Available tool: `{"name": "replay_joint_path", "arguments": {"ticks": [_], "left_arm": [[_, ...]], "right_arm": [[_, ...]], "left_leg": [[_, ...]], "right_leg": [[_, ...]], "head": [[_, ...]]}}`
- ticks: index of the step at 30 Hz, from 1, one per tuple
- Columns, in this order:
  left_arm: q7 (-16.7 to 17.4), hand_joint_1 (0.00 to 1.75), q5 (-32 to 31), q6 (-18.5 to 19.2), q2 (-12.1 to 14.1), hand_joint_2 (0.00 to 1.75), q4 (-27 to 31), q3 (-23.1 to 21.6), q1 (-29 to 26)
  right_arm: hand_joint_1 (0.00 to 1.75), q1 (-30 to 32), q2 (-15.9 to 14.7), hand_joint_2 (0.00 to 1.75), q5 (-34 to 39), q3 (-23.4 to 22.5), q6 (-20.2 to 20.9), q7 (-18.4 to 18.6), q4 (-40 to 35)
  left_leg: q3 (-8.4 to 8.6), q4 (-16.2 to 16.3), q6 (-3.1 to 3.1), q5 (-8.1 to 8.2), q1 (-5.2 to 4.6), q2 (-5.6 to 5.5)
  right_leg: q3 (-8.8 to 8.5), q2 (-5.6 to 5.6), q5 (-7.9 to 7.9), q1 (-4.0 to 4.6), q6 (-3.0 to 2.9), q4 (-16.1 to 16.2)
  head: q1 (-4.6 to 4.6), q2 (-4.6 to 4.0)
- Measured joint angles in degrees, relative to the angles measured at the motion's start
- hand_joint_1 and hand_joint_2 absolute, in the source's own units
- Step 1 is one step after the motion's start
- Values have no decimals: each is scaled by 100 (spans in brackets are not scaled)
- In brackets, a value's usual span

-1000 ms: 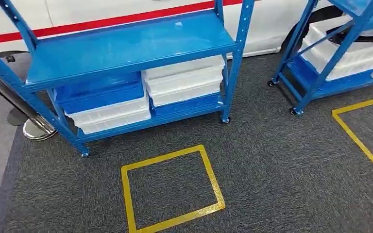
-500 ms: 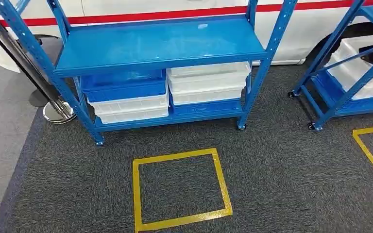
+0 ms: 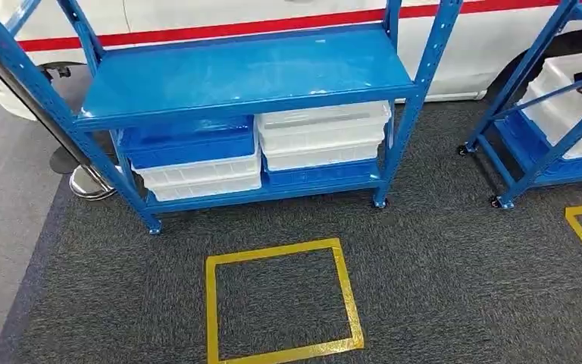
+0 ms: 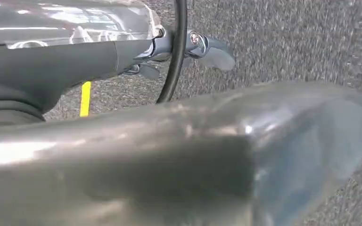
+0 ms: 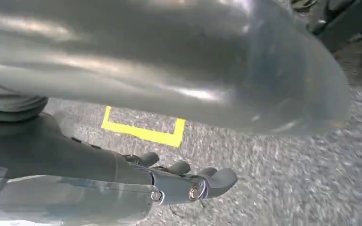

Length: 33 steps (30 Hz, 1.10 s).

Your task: Take the parts from the cabinet and place them on the table.

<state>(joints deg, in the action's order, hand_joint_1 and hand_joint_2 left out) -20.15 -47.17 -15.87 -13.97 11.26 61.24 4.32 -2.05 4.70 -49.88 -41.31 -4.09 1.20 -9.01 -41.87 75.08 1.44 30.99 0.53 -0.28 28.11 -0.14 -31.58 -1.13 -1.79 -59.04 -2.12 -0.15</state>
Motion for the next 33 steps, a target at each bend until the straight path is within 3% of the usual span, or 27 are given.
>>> {"name": "replay_joint_path", "arguments": {"ticks": [2,3,4,5,6,8,10,12,14,15,16,17,18,19,20,21,23,24,25,26,28,29,30,31,33], "left_arm": [[0,0,0,0,0,0,0,0,-5],[0,0,0,0,0,0,0,0,-12],[9,0,2,0,11,0,0,4,-25],[4,0,0,-7,9,0,0,4,-20],[9,0,0,-7,9,0,0,4,-6],[7,0,2,-11,9,0,0,4,9],[7,0,0,-15,9,0,0,7,5],[7,0,2,-18,9,0,0,7,22],[9,0,2,-17,0,0,0,9,12],[9,0,2,-17,0,0,0,9,3],[9,0,2,-17,-2,0,0,9,-8],[9,0,9,-17,-2,0,0,11,-11],[9,0,15,-17,-4,0,0,11,-12],[9,0,15,-17,-4,0,0,15,-7],[11,0,15,-17,-4,0,0,15,2],[11,0,15,-17,-2,0,0,15,17],[11,0,15,-20,-4,0,0,15,15],[13,0,15,-20,-2,0,0,17,27],[9,0,15,-20,-2,0,0,17,31],[9,0,17,-17,-2,0,0,17,35],[9,0,17,-17,-2,0,0,17,35],[9,0,20,-17,-4,0,0,17,26],[9,0,20,-18,-4,0,0,17,15],[9,0,20,-17,-4,0,0,17,8],[9,0,20,-17,-4,0,0,17,3]], "right_arm": [[0,3,-2,0,2,0,0,0,0],[0,4,-2,0,4,0,0,-2,0],[0,18,-2,0,7,0,9,-2,13],[0,9,-7,0,7,-2,9,-2,11],[0,-14,-7,0,7,-2,9,-4,9],[0,-40,-7,0,2,-2,33,-31,2],[0,-37,-7,0,-11,-2,66,-48,0],[0,-42,28,0,-15,-2,79,-59,0],[0,-29,72,0,-17,-2,77,-66,-9],[0,-16,79,0,-17,-2,77,-66,-13],[0,4,85,0,-20,-2,77,-66,-13],[0,24,94,0,-20,-2,76,-68,-13],[0,42,98,0,-22,-2,74,-68,-15],[0,76,98,0,-26,-4,76,-68,-13],[0,56,100,0,-30,-4,77,-70,-15],[0,50,100,0,-31,-4,76,-70,-24],[0,54,103,0,-33,-4,76,-70,-26],[0,50,100,0,-33,-4,77,-74,-26],[0,56,96,0,-33,-4,77,-74,-28],[0,56,70,0,-33,-7,79,-74,-31],[0,37,26,0,-35,-7,96,-83,-31],[0,36,2,0,-37,-7,101,-87,-31],[0,39,-13,0,-37,-7,105,-87,-31],[0,44,-18,0,-37,-7,105,-87,-31],[0,44,-18,0,-39,-7,105,-87,-31]], "left_leg": [[233,-806,-75,-622,-12,0],[374,-1329,-151,-914,-43,1],[445,-1267,-221,-789,-108,13],[549,-1424,-275,-712,-132,25],[572,-1459,-294,-679,-144,17],[757,-1621,-334,-637,-115,-19],[987,-1812,-371,-612,-84,-6],[1078,-1823,-403,-528,-75,-9],[1194,-1823,-400,-425,-74,-23],[1270,-1822,-391,-369,-66,-30],[1367,-1821,-364,-302,-53,-42],[1455,-1816,-333,-235,-40,-46],[1496,-1809,-289,-161,-37,-44],[1543,-1742,-244,-89,-56,-38],[1521,-1740,-210,-45,-63,-49],[1512,-1746,-158,15,-63,-38],[1634,-1732,-100,14,-55,-34],[1624,-1695,-67,66,-31,-25],[1521,-1441,-39,76,-24,-14],[1294,-1059,-10,139,-19,-8],[753,-272,29,511,-6,-8],[560,-63,28,669,-1,-8],[479,-80,26,651,1,-8],[496,-329,15,438,1,-8],[704,-1185,-76,-315,-8,-6]], "right_leg": [[-166,8,-123,19,15,6],[-254,5,-203,26,28,17],[-287,-9,-254,40,79,41],[-317,8,-279,11,135,78],[-417,-15,-262,-16,174,105],[-428,-19,-117,-8,266,3],[-108,3,-26,-27,290,-623],[464,5,-388,-33,334,-1300],[862,5,-694,-33,369,-1559],[932,3,-613,-36,354,-1452],[906,3,-348,-45,360,-1144],[831,2,3,-56,382,-747],[757,0,465,-70,390,-313],[801,-18,717,-64,365,-102],[814,-19,502,-31,278,-146],[805,-1,627,-15,233,-148],[753,12,565,-13,132,-117],[677,13,570,-31,91,-81],[622,7,552,-28,61,-62],[602,5,533,-29,34,-59],[555,5,466,-14,4,-57],[508,11,427,-9,5,-57],[451,17,386,-6,7,-57],[375,20,336,-4,15,-57],[236,16,249,8,39,-50]], "head": [[0,0],[0,0],[2,0],[0,0],[-2,0],[-4,0],[2,0],[2,0],[2,0],[2,0],[2,0],[2,0],[2,0],[2,0],[2,0],[0,0],[2,0],[-2,0],[2,0],[0,0],[2,0],[0,0],[0,0],[0,0],[0,0]]}}
